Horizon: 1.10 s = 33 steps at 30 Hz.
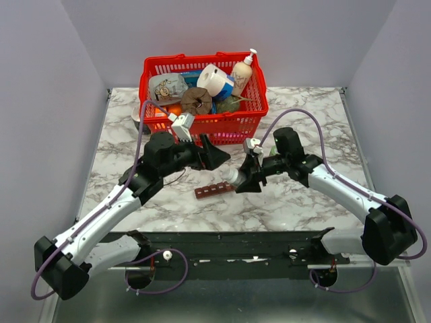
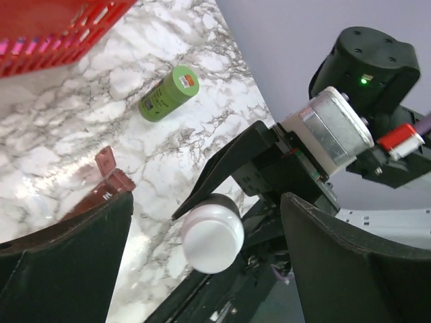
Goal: Sort the pills into containers
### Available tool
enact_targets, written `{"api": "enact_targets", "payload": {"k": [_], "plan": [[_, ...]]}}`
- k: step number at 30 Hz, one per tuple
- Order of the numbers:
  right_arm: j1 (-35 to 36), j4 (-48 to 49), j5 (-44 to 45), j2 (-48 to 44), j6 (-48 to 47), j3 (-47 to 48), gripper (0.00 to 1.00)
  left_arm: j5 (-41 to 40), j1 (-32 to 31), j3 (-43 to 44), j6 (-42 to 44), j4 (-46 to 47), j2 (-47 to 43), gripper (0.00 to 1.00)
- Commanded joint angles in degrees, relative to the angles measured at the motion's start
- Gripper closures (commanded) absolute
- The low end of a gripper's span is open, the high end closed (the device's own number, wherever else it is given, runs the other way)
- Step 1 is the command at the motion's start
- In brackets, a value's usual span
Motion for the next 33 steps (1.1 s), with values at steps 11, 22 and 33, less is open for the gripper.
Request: {"api": "enact_targets", "payload": {"k": [11,22,33], "plan": [[-0.2,-2.1,-16.2,0.2,-2.2,1.6,0.94,29.9,3.2,-8.5,24.4,9.0,-8.4,0.04],[-0.2,-2.2,-17.1,1.3,-1.6,2.0,0.94,31.6,-1.9,-6.5,25.7,12.0,-1.2,0.12],[-0.2,-2.3,-14.2,1.6,-1.5,2.1,0.94,23.3,-2.1,-2.3,26.4,4.7,0.7,1.0]]}}
